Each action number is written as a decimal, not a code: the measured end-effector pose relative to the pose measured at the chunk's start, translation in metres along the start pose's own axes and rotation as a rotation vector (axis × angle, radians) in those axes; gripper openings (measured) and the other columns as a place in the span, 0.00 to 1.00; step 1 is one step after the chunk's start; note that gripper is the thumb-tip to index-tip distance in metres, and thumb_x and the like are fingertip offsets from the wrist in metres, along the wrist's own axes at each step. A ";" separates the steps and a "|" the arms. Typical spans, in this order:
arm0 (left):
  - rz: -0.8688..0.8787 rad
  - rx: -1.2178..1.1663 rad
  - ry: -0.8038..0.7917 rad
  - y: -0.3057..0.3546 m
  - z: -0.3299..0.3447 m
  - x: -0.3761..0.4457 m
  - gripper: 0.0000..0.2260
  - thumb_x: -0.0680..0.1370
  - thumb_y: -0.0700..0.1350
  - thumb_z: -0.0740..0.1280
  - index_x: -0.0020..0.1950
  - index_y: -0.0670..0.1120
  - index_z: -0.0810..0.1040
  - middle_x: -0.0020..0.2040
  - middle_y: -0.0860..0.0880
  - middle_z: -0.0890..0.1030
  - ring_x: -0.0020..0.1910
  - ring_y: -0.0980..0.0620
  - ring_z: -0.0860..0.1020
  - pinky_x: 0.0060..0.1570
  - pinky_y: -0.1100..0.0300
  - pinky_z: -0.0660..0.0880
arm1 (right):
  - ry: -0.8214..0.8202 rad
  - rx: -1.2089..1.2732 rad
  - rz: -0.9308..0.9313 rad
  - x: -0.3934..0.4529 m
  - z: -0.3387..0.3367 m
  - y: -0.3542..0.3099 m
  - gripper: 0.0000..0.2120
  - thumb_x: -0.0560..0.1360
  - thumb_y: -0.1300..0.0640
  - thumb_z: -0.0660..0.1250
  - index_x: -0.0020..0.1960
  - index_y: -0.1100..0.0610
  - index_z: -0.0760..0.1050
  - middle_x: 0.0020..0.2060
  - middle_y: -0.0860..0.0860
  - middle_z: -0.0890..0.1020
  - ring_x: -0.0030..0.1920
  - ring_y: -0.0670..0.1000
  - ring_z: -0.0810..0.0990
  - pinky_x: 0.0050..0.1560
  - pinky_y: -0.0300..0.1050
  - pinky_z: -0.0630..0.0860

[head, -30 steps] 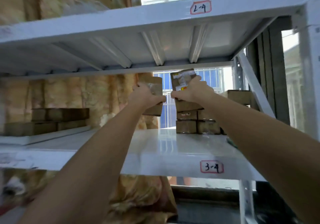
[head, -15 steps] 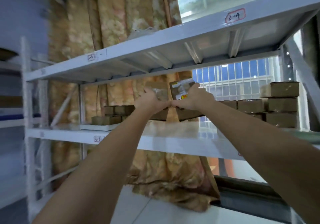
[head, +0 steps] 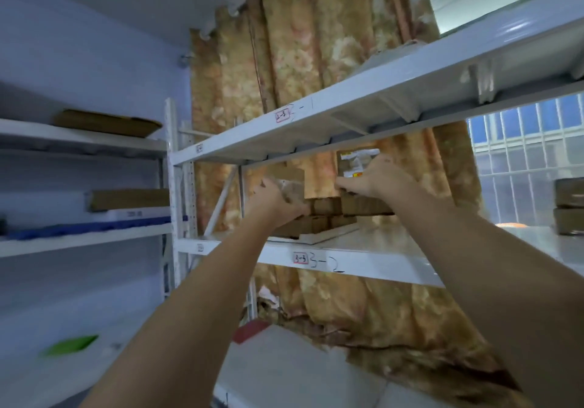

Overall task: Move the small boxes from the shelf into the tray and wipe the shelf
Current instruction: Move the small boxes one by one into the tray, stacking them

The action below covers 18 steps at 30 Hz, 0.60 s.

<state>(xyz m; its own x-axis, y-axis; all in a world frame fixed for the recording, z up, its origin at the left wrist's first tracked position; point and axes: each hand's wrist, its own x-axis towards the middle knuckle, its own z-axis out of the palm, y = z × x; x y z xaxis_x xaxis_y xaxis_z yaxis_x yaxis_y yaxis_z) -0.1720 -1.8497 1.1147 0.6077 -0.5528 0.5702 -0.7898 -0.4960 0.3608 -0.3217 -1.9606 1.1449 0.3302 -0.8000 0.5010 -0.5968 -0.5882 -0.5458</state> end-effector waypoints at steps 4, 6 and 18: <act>-0.090 0.011 0.015 -0.066 -0.009 0.012 0.51 0.69 0.66 0.69 0.77 0.39 0.47 0.73 0.40 0.58 0.70 0.39 0.65 0.62 0.48 0.70 | -0.026 0.009 0.006 -0.003 0.039 -0.040 0.52 0.68 0.32 0.66 0.77 0.63 0.47 0.73 0.61 0.62 0.71 0.63 0.64 0.65 0.54 0.67; -0.103 0.008 0.006 -0.089 -0.009 0.017 0.50 0.69 0.64 0.70 0.77 0.39 0.49 0.71 0.39 0.61 0.67 0.40 0.67 0.60 0.49 0.71 | -0.052 -0.008 -0.013 -0.006 0.066 -0.056 0.56 0.66 0.29 0.64 0.78 0.62 0.45 0.73 0.59 0.63 0.70 0.61 0.66 0.62 0.52 0.70; -0.083 -0.046 0.030 -0.156 0.021 0.072 0.49 0.65 0.65 0.72 0.75 0.41 0.55 0.68 0.41 0.65 0.65 0.41 0.69 0.61 0.48 0.73 | -0.013 -0.130 -0.049 0.012 0.157 -0.107 0.56 0.66 0.27 0.62 0.78 0.60 0.43 0.73 0.58 0.63 0.67 0.59 0.70 0.51 0.47 0.72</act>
<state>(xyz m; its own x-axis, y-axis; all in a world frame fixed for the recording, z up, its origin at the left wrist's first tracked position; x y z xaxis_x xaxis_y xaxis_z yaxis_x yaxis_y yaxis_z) -0.0029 -1.8259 1.0843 0.6689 -0.4905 0.5585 -0.7403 -0.5074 0.4410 -0.1393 -1.9263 1.1041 0.3698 -0.7729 0.5156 -0.6695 -0.6065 -0.4289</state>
